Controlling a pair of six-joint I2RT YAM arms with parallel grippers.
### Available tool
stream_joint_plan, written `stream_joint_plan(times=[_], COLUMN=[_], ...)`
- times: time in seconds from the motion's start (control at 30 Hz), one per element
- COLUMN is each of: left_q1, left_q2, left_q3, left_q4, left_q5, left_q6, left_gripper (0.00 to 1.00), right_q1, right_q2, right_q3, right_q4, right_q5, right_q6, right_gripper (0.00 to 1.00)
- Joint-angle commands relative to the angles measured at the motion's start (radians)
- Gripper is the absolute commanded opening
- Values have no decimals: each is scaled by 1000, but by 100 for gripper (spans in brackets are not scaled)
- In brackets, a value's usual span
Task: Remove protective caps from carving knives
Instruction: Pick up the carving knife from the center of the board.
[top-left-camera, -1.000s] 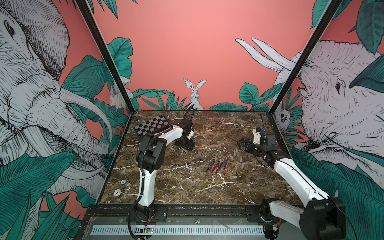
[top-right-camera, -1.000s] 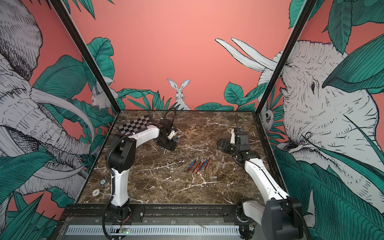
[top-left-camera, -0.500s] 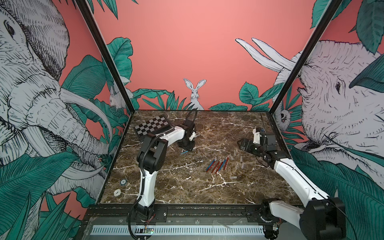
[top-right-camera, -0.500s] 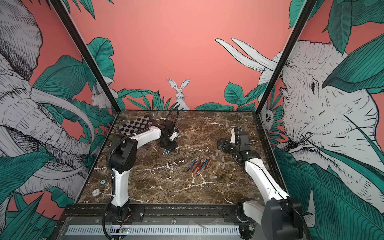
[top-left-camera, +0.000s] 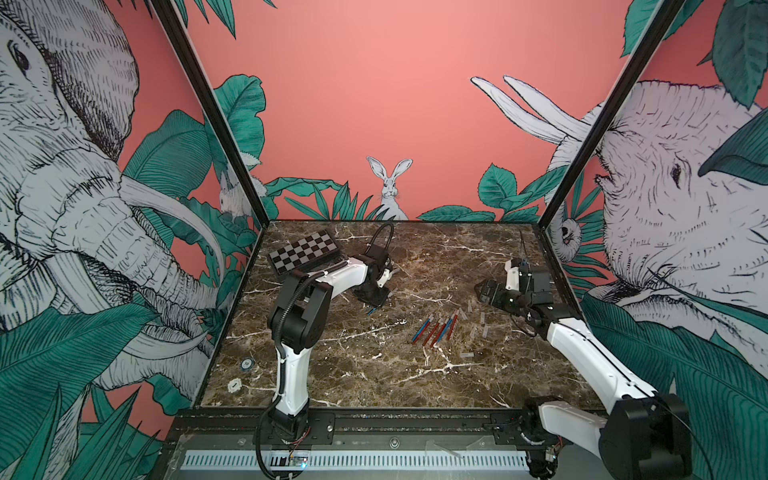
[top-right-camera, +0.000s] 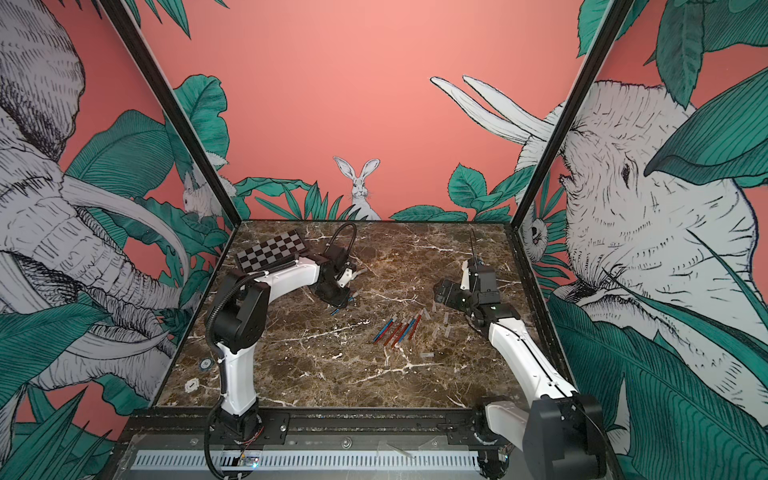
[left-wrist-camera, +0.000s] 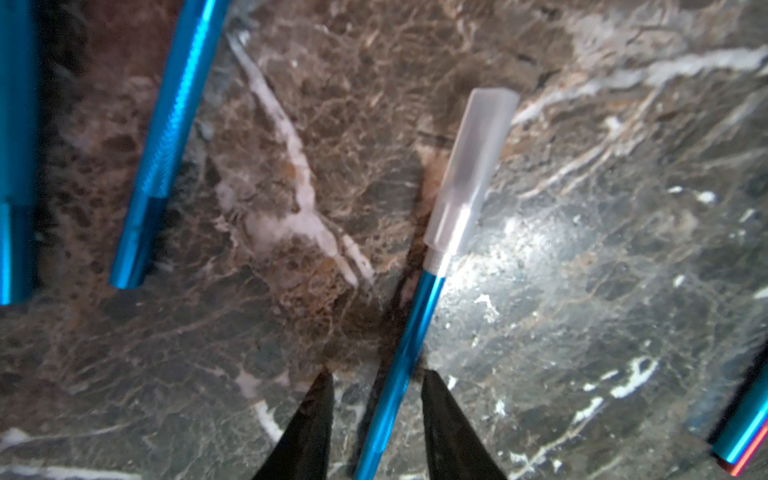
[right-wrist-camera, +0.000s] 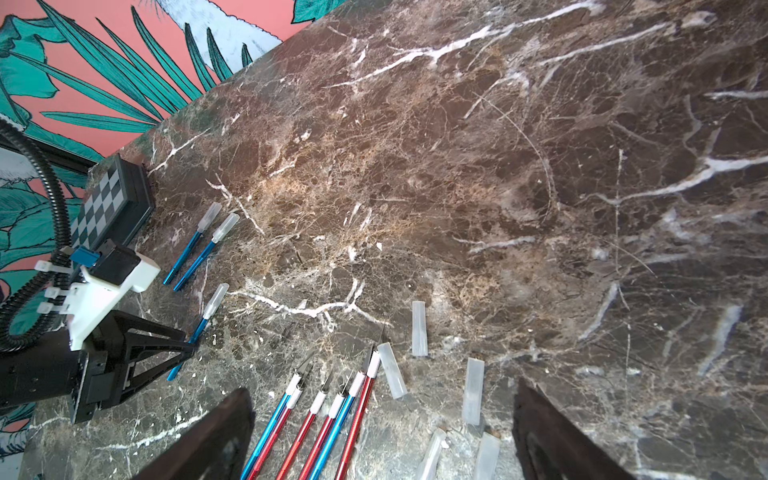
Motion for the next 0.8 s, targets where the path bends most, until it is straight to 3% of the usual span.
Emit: stream_joint_plan(times=[0.0, 0.27, 0.6, 0.77], left_q1=[-13, -18, -21, -21], left_q2=[14, 31, 66, 76], left_q3=[-45, -37, -36, -36], left_q4=[-38, -8, 12, 19], left_q5=[44, 99, 118, 113], left_q6=[-12, -5, -3, -2], left_gripper=[35, 23, 21, 9], right_q1=[-7, -7, -9, -9], right_q2=[-14, -20, -20, -21], right_q3=[-7, -9, -6, -3], right_q4=[37, 33, 33, 29], right_q5=[-8, -6, -8, -7], right_q6=[8, 7, 5, 2], right_gripper=[94, 94, 94, 94])
